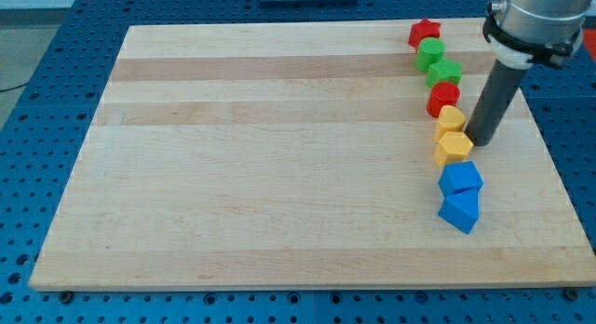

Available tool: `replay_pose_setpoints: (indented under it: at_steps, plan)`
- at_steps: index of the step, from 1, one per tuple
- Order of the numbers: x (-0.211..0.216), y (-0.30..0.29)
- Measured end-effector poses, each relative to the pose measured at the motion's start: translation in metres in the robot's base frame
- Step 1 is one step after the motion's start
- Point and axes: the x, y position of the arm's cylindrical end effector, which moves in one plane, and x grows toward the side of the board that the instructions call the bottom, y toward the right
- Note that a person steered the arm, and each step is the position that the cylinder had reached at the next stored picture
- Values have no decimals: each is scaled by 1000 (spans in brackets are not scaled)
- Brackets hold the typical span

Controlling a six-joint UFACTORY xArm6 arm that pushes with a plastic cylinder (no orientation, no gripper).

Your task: Adjust green star and red star in a vertical line

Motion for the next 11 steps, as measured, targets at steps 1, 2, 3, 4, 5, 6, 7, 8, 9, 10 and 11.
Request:
replay_pose_setpoints:
  at_steps: [1,2,3,4,5,6,7,8,9,10,11]
  plan:
    - [-29,7]
    - [-61,11]
    - [-85,29]
    - [-105,32]
    - [-117,26]
    - [-119,25]
    - [-119,23]
    - [-119,23]
    - [-118,25]
    - [-118,25]
    - [-112,25]
